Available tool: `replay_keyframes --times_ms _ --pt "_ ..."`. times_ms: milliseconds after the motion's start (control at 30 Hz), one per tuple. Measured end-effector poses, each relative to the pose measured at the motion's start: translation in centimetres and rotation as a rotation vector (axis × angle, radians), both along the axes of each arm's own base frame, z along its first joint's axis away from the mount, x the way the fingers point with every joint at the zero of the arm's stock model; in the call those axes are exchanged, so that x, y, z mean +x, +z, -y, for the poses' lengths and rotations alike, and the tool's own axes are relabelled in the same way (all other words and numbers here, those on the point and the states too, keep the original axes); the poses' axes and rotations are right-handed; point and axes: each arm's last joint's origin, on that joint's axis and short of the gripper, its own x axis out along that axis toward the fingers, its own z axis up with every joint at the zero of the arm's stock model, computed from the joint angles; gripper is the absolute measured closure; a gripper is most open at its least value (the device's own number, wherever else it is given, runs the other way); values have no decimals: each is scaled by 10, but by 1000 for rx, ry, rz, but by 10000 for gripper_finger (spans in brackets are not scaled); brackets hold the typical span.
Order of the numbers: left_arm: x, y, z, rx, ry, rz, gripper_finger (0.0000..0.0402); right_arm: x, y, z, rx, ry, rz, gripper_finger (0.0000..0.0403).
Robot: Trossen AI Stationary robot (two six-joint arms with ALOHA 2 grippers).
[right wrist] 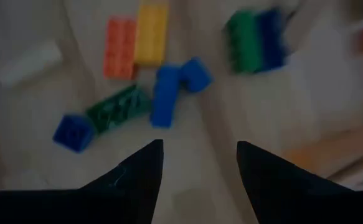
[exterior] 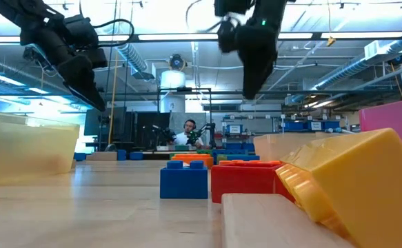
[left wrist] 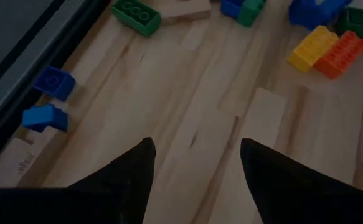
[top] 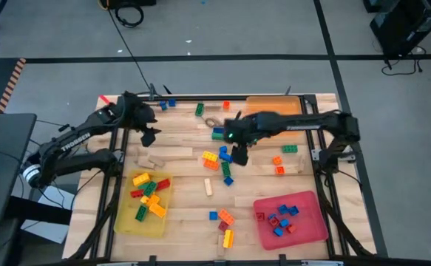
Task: Sort blocks by size
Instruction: Put the large blue game piece into the yellow bin
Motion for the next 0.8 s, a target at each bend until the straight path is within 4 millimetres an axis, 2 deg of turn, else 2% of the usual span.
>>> replay_keyframes --times_ms 233,400,567,800 --pt "-10 0 -12 3 62 11 158 25 -55 -13 61 33 -138 186" --pt "-11 0 -14 50 89 -26 158 34 -85 -17 79 42 -208 190" --pt "-11 0 -14 50 98 -31 158 43 -99 -17 79 32 -177 195" --pt "-11 1 -15 62 103 -22 158 51 -98 -2 25 -60 -80 192"
